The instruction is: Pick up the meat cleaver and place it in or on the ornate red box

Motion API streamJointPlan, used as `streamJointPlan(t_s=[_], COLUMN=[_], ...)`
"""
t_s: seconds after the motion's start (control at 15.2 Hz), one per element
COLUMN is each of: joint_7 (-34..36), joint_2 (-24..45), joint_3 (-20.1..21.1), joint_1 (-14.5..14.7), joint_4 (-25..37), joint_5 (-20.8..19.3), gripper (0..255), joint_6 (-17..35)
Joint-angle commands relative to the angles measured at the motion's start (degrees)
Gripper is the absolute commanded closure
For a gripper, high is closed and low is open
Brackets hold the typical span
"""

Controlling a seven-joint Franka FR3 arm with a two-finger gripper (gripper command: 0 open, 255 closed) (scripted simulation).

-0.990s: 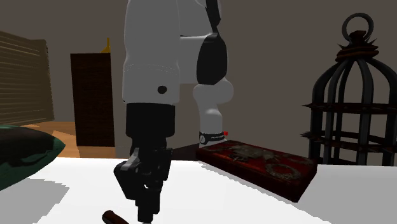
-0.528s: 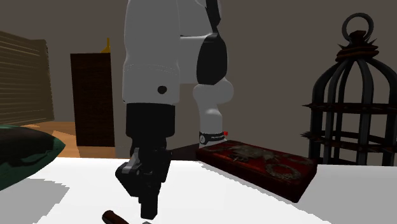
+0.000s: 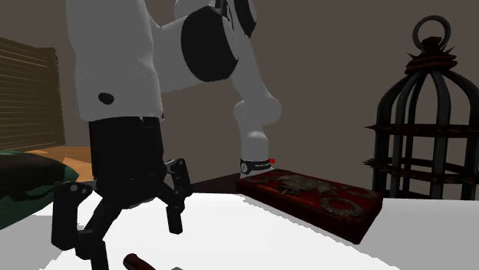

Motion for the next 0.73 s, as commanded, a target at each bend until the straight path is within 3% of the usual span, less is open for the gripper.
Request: streamJointPlan(t_s=[0.0,0.66], joint_7=[0.9,2.2], joint_2=[1.3,3.6], joint_3=[-0.6,-1.9], joint_1=[0.6,2.0], joint_4=[0.2,-0.1], joint_5=[-0.6,-2.6], gripper=[0,0], joint_6=[0.8,3.0])
